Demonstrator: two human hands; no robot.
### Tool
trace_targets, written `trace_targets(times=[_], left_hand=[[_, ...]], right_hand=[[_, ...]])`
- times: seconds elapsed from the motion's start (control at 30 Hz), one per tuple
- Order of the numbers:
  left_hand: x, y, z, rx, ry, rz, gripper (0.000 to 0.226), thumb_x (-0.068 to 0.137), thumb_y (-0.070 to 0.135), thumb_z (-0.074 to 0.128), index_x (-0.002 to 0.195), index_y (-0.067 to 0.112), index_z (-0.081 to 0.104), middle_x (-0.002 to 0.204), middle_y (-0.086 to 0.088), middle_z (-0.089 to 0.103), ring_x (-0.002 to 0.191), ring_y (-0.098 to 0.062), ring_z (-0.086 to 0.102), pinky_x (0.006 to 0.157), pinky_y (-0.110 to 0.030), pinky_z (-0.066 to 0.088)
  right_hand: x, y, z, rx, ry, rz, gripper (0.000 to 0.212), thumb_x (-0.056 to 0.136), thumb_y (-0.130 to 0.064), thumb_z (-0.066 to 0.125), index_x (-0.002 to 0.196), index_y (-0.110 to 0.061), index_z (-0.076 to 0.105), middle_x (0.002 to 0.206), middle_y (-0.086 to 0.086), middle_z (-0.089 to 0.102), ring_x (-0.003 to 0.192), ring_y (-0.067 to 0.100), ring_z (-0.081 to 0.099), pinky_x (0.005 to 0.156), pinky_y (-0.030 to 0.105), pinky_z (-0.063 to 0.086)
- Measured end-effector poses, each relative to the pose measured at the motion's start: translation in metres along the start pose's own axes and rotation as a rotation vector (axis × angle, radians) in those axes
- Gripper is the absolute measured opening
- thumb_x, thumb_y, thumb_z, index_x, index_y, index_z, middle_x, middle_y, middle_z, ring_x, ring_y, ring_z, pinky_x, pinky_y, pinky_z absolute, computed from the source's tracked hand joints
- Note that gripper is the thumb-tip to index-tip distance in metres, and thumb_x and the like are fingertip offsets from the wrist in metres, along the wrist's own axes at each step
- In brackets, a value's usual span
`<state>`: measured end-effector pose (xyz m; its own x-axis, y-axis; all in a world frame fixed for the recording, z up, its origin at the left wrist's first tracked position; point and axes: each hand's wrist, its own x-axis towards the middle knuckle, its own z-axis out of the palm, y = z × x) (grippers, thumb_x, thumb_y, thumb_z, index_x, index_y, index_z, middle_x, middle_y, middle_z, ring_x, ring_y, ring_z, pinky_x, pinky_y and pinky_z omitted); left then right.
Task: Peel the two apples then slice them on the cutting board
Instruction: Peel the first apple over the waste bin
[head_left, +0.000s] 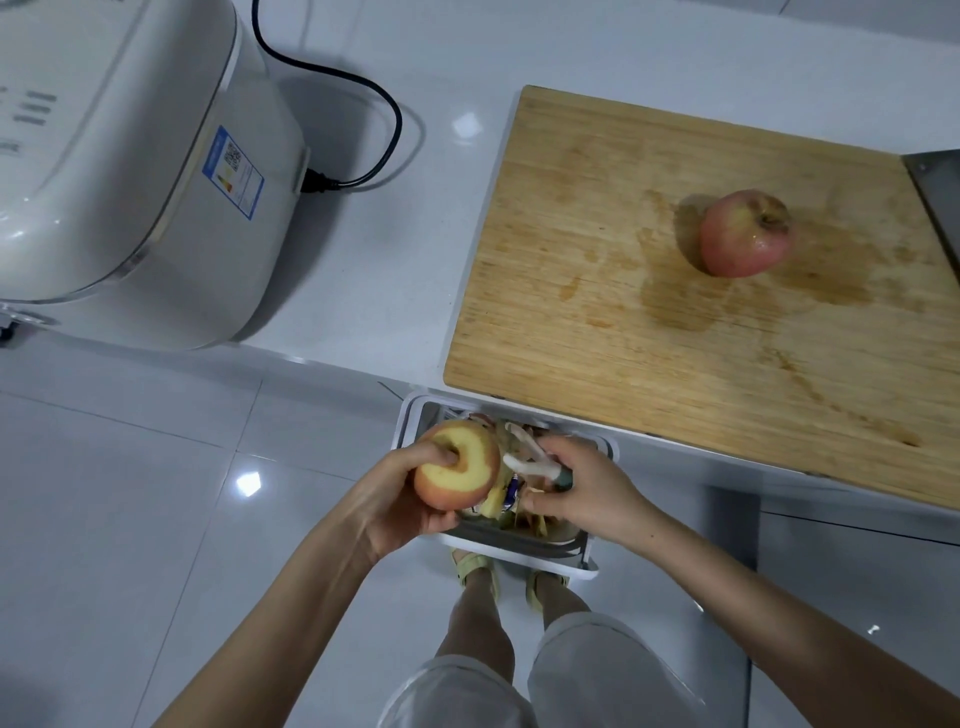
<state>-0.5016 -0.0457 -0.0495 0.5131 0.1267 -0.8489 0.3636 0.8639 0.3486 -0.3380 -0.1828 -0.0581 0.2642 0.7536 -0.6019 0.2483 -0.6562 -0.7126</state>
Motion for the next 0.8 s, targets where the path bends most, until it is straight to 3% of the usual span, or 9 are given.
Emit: trace_targets(times=[0.07,0.13,0.23,0.3,0.43,0.5,0.6,0.7,0.8], left_hand=[[0.0,0.0,0.0,0.003,0.024,0.006,0.054,0.059,0.016,0.065,0.113,0.016,0.06,0.096,-0.018,0.065,0.075,-0.03,0.062,0.048,-0.024,0.043],[0.001,0.0,0.001,0.002,0.018,0.008,0.058,0.058,0.017,0.067,0.116,0.018,0.06,0.097,-0.018,0.064,0.073,-0.031,0.062,0.047,-0.022,0.041],[-0.001,-0.001,0.002,0.016,0.027,0.007,0.05,0.061,0.021,0.067,0.111,0.019,0.062,0.089,-0.012,0.068,0.065,-0.025,0.063,0.046,-0.021,0.04],[-0.004,-0.003,0.004,-0.007,0.03,-0.002,0.043,0.064,0.019,0.07,0.106,0.019,0.063,0.085,-0.01,0.069,0.063,-0.023,0.062,0.048,-0.021,0.042],[-0.005,-0.006,0.006,-0.062,0.031,0.02,0.04,0.067,0.023,0.064,0.107,0.018,0.064,0.086,-0.014,0.066,0.067,-0.027,0.062,0.066,-0.04,0.059],[-0.006,-0.008,0.006,-0.067,0.04,0.05,0.045,0.067,0.022,0.064,0.112,0.017,0.064,0.092,-0.016,0.066,0.076,-0.031,0.065,0.075,-0.048,0.058],[-0.006,-0.011,0.008,-0.092,0.05,0.085,0.044,0.069,0.016,0.065,0.113,0.017,0.066,0.102,-0.016,0.066,0.09,-0.032,0.067,0.082,-0.05,0.056],[-0.01,-0.012,0.012,-0.099,0.044,0.064,0.036,0.073,0.017,0.06,0.108,0.016,0.065,0.093,-0.014,0.068,0.076,-0.029,0.068,0.058,-0.036,0.059],[-0.014,-0.01,0.016,-0.088,0.048,0.014,0.044,0.063,0.021,0.064,0.106,0.011,0.059,0.084,-0.017,0.065,0.059,-0.033,0.063,0.041,-0.024,0.051]], right_hand=[[-0.006,-0.001,-0.005,-0.048,-0.045,-0.003,0.063,0.074,-0.05,0.072,0.13,-0.043,0.044,0.12,-0.023,0.053,0.108,0.001,0.052,0.092,0.027,0.044],[-0.014,-0.013,-0.01,-0.103,0.007,-0.108,0.067,0.071,-0.069,0.06,0.132,-0.052,0.039,0.12,-0.023,0.057,0.104,-0.003,0.052,0.088,0.022,0.043],[-0.016,-0.03,-0.007,-0.428,0.265,-0.407,0.075,0.062,-0.084,0.046,0.127,-0.046,0.048,0.106,-0.017,0.067,0.095,0.003,0.059,0.076,0.015,0.037],[-0.011,-0.032,-0.001,-0.588,0.344,-0.496,0.079,0.063,-0.086,0.041,0.124,-0.038,0.054,0.1,-0.016,0.068,0.093,0.008,0.062,0.078,0.023,0.032],[-0.001,-0.026,0.005,-0.655,0.483,-0.576,0.052,0.083,-0.067,0.044,0.115,-0.032,0.066,0.066,-0.009,0.059,0.065,0.015,0.057,0.072,0.032,0.03],[0.001,-0.027,0.007,-0.647,0.539,-0.62,0.036,0.087,-0.051,0.051,0.112,-0.033,0.067,0.061,-0.008,0.054,0.061,0.016,0.053,0.071,0.032,0.03],[0.004,-0.03,0.008,-0.605,0.585,-0.691,0.028,0.086,-0.034,0.055,0.11,-0.033,0.069,0.061,-0.008,0.054,0.059,0.015,0.051,0.066,0.029,0.031],[0.007,-0.035,0.007,-0.548,0.58,-0.755,0.029,0.083,-0.021,0.059,0.107,-0.031,0.071,0.063,-0.007,0.058,0.06,0.016,0.053,0.061,0.029,0.037],[0.008,-0.038,0.006,-0.561,0.554,-0.794,0.032,0.082,-0.013,0.062,0.108,-0.028,0.071,0.065,-0.007,0.06,0.062,0.017,0.051,0.065,0.032,0.034]])
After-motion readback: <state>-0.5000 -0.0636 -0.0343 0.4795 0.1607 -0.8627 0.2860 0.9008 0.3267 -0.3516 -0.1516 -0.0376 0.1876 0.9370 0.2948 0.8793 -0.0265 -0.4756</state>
